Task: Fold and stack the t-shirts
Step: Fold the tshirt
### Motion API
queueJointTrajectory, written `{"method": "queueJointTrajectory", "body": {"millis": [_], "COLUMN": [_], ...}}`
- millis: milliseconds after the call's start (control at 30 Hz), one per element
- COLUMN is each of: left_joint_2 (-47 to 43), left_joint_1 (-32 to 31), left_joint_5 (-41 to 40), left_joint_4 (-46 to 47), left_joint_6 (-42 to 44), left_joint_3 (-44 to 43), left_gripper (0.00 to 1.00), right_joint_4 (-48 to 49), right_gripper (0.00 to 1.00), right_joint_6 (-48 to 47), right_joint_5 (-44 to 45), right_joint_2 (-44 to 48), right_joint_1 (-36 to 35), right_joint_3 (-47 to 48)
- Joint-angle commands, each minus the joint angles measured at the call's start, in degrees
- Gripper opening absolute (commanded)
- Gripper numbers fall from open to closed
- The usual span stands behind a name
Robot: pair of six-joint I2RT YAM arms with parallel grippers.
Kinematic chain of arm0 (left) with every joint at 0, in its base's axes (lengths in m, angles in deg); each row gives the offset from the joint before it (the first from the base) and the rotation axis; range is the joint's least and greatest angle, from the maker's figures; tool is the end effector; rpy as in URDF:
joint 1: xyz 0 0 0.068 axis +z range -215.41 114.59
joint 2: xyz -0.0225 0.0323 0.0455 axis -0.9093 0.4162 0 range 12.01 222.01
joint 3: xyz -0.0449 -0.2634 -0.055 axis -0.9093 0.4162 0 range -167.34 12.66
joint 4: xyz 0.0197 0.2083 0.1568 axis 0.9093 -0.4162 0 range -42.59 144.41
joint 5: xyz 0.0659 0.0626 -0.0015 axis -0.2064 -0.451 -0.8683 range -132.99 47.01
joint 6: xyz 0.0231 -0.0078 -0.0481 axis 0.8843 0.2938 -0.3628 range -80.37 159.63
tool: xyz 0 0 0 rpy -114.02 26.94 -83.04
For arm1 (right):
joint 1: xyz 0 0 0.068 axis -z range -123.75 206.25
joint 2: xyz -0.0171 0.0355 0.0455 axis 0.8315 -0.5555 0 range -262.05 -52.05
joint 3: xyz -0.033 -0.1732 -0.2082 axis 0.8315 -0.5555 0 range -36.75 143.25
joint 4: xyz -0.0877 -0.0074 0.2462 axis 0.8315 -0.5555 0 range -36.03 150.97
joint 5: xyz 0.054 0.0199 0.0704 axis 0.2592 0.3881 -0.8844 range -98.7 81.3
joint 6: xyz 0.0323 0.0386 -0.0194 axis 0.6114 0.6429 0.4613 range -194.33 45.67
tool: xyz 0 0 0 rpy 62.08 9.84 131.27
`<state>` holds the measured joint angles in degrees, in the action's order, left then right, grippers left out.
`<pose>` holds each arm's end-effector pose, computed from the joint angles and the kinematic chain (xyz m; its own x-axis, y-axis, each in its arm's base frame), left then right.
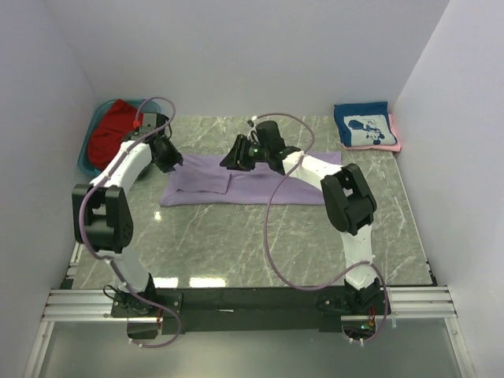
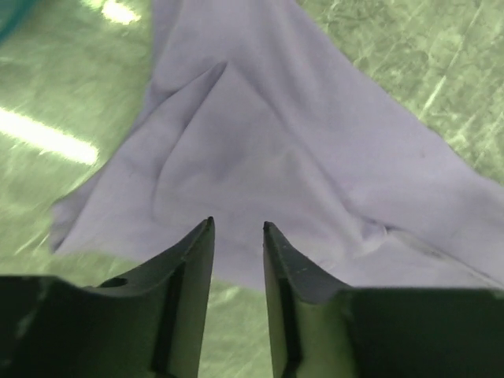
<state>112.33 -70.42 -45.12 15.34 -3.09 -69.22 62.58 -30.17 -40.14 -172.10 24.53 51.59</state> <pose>0.3762 -0.0316 0.2603 -0.6631 -0.6224 -0.4159 -0.5205 0.7827 -0.3413 0.4006 0.2696 0.2120 -0.8861 0.1510 -0.4382 -0.2999 0.5341 0.7904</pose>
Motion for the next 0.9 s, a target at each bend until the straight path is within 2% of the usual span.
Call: {"method": "queueJointTrajectory", "body": {"millis": [0, 267, 367, 467, 500, 600, 700, 833, 867], "left_joint_2": [4.8, 15.3, 16.3, 14.7, 14.0, 7.8, 0.9, -7.2, -8.4], "left_joint_1": [-0.3, 0.5, 1.1, 1.2, 1.2, 1.1, 0.7, 0.4, 0.4], "left_joint_5": [2.3, -2.9, -4.4, -5.2, -5.2, -4.2, -3.5, -2.8, -2.6], "left_joint_4": [5.8, 7.5, 7.3, 7.3, 7.0, 6.6, 5.3, 5.4, 5.7], "left_joint_6": [-1.0, -3.0, -3.4, -3.1, -2.9, -2.4, -1.5, -1.1, -1.2], "left_joint_3": [-1.3, -3.4, -2.3, -1.3, -1.2, 0.1, 3.5, 8.2, 11.0], "left_gripper": [0.35, 0.31, 0.31, 0.37, 0.44, 0.55, 0.61, 0.62, 0.61], "right_joint_4": [10.5, 18.3, 20.1, 19.8, 19.5, 19.3, 17.3, 14.0, 13.0], "right_gripper": [0.45, 0.43, 0.43, 0.43, 0.43, 0.44, 0.44, 0.44, 0.44], "right_joint_6": [5.3, 10.6, 10.3, 8.5, 8.0, 5.4, 1.6, -2.8, -3.7], "right_joint_5": [-4.8, -4.3, -3.7, -4.8, -6.0, -7.6, -9.2, -9.3, -9.3], "right_joint_2": [-6.0, -15.7, -15.7, -13.2, -11.1, -4.3, 4.4, 15.0, 18.3], "right_joint_1": [0.5, 3.7, 5.9, 7.5, 7.7, 8.6, 11.7, 15.8, 18.9], "right_joint_3": [3.6, 2.9, -0.2, -2.1, -2.6, -7.0, -15.2, -25.7, -27.8]}}
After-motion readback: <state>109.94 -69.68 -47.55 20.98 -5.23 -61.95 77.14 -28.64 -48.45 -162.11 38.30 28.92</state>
